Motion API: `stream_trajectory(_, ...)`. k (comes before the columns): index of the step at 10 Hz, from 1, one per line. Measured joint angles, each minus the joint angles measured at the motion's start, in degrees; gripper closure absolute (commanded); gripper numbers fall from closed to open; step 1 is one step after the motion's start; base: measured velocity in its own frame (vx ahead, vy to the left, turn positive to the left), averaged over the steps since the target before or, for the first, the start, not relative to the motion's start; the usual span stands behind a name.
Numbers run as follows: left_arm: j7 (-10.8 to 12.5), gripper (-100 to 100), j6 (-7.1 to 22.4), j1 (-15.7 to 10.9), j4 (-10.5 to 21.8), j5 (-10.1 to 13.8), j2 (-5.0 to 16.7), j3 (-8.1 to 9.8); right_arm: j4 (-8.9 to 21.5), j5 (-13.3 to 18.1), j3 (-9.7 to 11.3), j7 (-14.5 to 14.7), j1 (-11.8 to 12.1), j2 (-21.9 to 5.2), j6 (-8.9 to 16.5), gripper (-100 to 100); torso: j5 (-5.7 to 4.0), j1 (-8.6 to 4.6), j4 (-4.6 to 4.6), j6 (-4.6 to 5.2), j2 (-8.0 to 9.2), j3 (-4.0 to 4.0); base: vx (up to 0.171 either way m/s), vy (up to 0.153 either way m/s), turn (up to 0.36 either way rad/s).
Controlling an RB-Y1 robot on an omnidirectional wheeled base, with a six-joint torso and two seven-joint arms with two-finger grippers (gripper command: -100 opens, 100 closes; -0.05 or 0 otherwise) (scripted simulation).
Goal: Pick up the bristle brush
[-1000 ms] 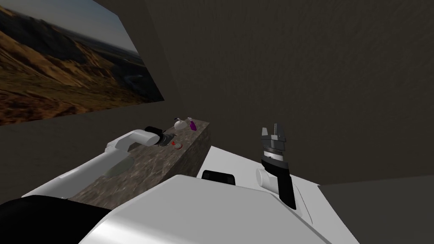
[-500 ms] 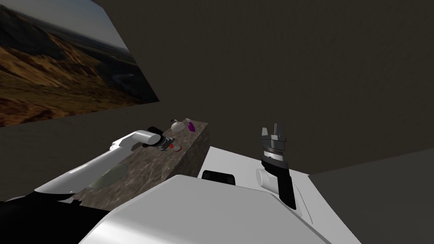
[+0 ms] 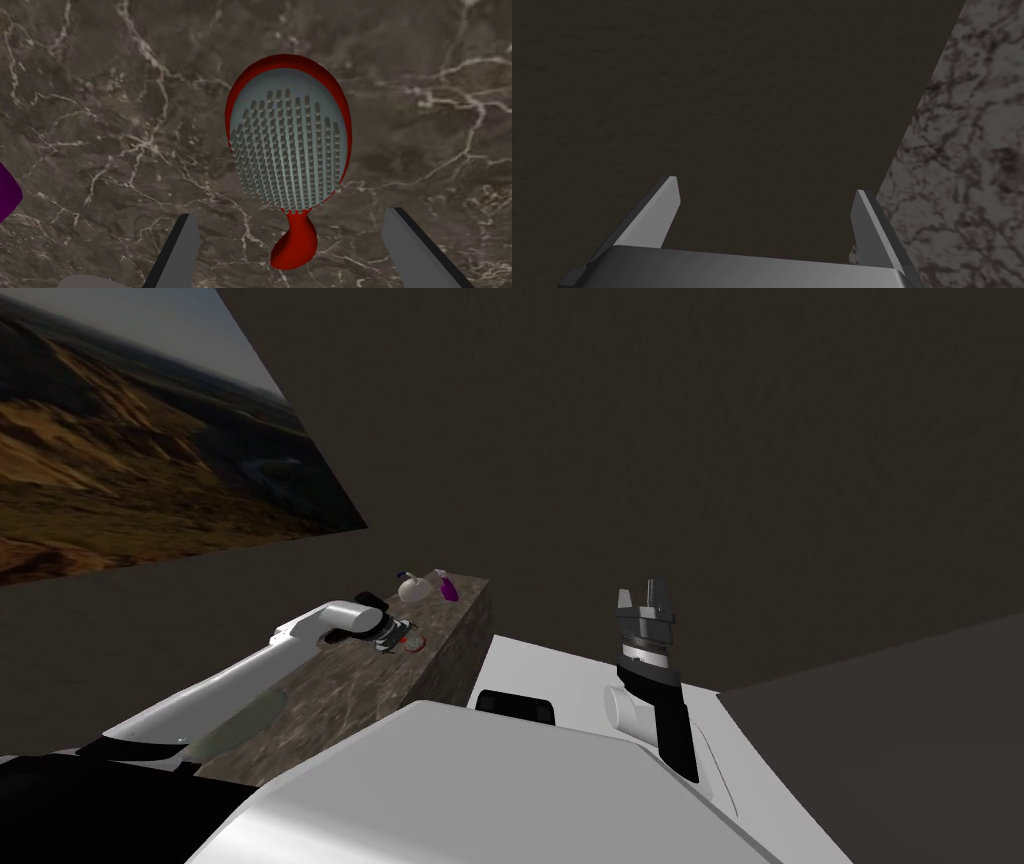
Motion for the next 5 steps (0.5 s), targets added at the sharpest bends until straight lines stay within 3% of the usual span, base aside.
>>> stream_trajectory(5,4.2,-100,-5.3,-1.1,-3.0,0.8,4.7,-7.5,0.0,0.0,0.0,0.0,0.0,0.0,0.0,0,0.0,0.02,-0.04,-0.02,-0.19,-0.11,0.056,0.016,0.107)
